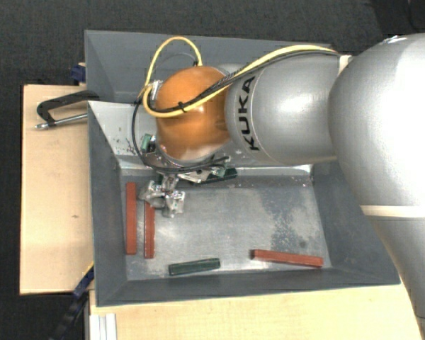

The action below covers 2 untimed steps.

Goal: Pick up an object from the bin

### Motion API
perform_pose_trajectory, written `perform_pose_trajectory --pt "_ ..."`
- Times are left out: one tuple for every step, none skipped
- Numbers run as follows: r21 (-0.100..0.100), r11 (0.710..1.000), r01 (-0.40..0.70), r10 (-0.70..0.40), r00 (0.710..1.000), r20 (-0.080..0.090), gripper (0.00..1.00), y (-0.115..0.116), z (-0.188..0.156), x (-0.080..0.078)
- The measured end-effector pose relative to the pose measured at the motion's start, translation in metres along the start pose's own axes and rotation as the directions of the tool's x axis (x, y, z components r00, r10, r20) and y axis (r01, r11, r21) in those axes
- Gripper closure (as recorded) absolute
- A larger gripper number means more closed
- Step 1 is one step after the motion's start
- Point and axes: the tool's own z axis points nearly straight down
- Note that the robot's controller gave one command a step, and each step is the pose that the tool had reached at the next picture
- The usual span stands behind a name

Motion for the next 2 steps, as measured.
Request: perform_pose_trajectory --pt "-0.001 1.0 -0.002 0.002 1.0 0.001 1.0 0.0 0.0 0.0" --pt "-0.01 1.0 -0.01 0.01 1.0 -0.005 1.0 0.004 -0.052 0.01"
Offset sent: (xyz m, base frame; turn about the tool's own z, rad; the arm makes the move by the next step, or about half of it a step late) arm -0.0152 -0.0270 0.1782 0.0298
